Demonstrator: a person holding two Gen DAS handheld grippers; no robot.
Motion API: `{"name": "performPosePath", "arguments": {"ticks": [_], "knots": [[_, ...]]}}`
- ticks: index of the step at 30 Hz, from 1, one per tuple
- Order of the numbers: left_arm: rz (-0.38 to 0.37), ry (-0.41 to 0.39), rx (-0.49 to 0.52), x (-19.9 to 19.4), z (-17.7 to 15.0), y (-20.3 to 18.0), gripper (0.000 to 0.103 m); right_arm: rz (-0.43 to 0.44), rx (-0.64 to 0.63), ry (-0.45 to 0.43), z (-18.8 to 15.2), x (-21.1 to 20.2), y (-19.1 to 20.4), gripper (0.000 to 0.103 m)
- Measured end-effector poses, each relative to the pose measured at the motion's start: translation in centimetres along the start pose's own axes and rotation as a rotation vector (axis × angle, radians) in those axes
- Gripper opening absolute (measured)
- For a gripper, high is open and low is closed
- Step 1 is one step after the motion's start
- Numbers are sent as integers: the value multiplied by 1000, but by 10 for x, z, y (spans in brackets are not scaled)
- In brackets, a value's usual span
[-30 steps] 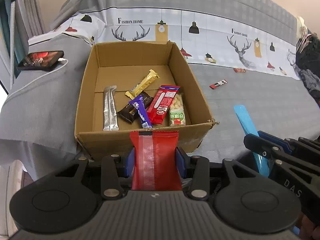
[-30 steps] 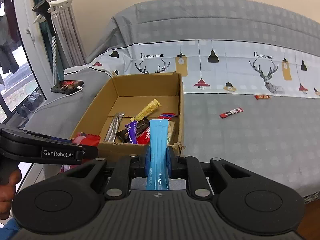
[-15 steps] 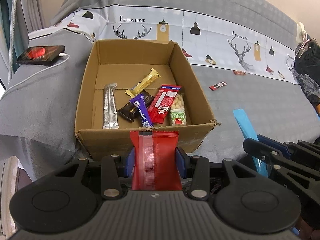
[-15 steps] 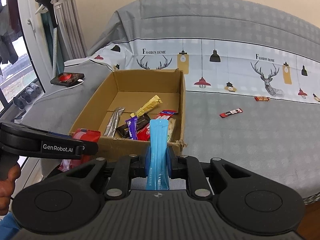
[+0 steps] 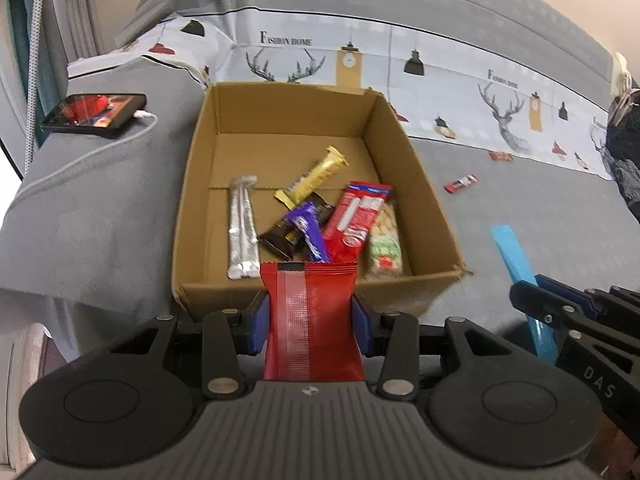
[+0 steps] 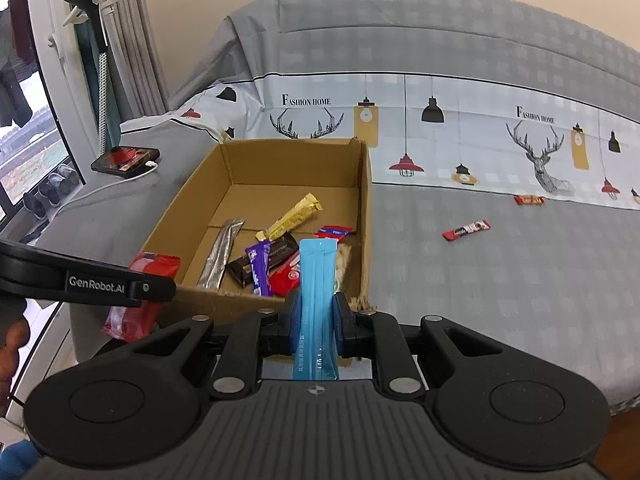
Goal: Organize snacks
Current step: 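Carry the red packet and blue stick over the box and open both tools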
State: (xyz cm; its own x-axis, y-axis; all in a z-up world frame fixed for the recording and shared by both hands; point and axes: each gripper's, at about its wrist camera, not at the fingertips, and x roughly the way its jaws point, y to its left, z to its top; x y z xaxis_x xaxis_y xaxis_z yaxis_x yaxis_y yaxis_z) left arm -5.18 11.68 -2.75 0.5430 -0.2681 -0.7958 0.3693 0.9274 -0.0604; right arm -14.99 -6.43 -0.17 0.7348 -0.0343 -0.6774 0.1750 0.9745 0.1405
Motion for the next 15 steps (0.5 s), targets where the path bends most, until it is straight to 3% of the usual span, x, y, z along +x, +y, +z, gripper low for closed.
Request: {"name": "performPosePath", "arguments": {"ticks": [15], "knots": [[50,-37,-33,34,64,26,47,23,-28,6,45,58,8,18]]}}
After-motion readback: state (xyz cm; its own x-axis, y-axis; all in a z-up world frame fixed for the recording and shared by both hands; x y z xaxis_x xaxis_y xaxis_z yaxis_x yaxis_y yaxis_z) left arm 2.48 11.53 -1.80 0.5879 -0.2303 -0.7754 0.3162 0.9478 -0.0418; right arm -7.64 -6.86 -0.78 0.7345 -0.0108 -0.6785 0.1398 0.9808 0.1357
